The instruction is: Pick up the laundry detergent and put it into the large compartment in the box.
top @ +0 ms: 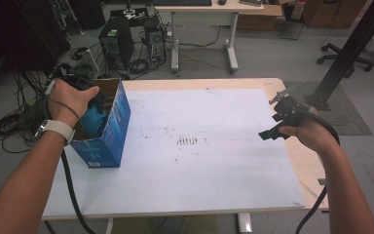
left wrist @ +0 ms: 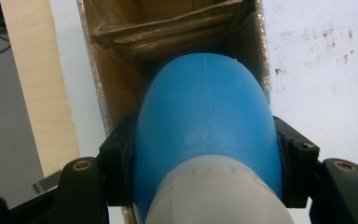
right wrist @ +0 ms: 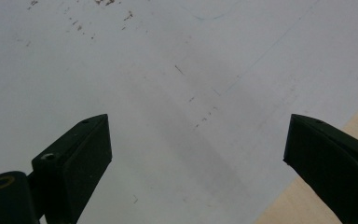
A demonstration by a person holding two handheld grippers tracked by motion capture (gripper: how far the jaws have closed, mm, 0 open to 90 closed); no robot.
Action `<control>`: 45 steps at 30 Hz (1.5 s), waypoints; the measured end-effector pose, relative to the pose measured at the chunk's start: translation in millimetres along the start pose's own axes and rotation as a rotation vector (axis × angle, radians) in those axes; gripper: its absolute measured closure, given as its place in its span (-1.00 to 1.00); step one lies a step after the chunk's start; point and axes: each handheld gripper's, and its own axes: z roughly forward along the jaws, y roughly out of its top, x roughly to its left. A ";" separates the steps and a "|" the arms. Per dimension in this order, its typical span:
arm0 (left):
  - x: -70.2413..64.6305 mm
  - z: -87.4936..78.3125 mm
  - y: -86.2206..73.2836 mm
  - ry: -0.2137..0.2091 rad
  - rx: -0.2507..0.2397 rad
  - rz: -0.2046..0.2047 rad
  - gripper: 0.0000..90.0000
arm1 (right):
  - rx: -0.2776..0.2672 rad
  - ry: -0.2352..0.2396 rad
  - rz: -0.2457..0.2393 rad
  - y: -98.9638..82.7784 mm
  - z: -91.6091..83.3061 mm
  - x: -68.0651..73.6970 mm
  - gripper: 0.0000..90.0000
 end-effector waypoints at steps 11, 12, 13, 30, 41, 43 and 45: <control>5.6 17.9 -3.7 -0.003 0.007 -0.011 -0.17 | 0.014 0.004 -0.001 3.3 4.7 1.1 -0.83; 5.6 17.9 -3.7 -0.003 0.007 -0.011 -0.17 | 0.014 0.004 -0.001 3.3 4.7 1.1 -0.83; 6.9 20.5 -4.5 -0.005 0.005 -0.017 -0.17 | 0.014 0.004 -0.002 4.4 5.0 1.4 -0.83; 7.8 35.6 -8.0 0.003 0.011 -0.018 -0.17 | 0.015 0.003 0.001 2.5 4.5 1.6 -0.83; 6.8 46.9 -10.5 0.003 0.021 -0.013 -0.17 | 0.016 0.002 0.009 -0.5 5.2 0.4 -0.83; 7.0 47.6 -10.6 0.002 0.023 -0.012 -0.17 | 0.015 0.002 0.009 -0.7 4.9 0.4 -0.83; 7.0 48.4 -11.0 0.003 0.018 -0.013 -0.17 | 0.014 0.001 0.010 -0.9 4.2 0.2 -0.83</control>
